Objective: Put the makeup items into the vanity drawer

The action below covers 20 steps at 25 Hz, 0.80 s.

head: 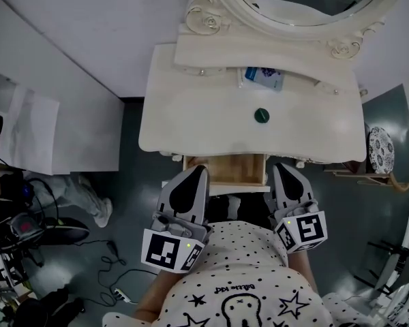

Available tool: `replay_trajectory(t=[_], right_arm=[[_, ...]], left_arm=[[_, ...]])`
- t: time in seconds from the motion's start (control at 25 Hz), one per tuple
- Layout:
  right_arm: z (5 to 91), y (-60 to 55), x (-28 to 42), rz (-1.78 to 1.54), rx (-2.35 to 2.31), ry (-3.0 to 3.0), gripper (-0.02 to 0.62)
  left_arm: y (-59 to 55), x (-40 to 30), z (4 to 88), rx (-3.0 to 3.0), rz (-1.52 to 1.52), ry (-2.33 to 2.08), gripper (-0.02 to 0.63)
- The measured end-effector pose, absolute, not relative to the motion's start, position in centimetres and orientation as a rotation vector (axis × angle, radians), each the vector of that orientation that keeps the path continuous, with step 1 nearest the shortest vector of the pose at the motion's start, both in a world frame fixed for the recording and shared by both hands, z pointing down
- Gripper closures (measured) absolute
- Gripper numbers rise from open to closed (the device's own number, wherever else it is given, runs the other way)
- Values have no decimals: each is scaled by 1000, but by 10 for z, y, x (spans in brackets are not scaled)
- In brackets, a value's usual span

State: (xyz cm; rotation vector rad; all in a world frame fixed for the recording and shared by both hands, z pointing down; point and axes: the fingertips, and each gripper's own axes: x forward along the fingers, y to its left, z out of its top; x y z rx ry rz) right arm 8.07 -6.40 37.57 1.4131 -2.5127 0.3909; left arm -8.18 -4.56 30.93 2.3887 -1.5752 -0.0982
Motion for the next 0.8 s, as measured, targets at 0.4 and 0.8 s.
replay_trajectory(t=[0.4,0.8], right_arm=[[408,-134,102,278,1404,-2382,578],[472,-196,97,288,1284,-2265,525]], left_arm=[[-39,-87,312,2348,-97,-1602,610],[-32,-101,312,2300,-88,-1676,611]])
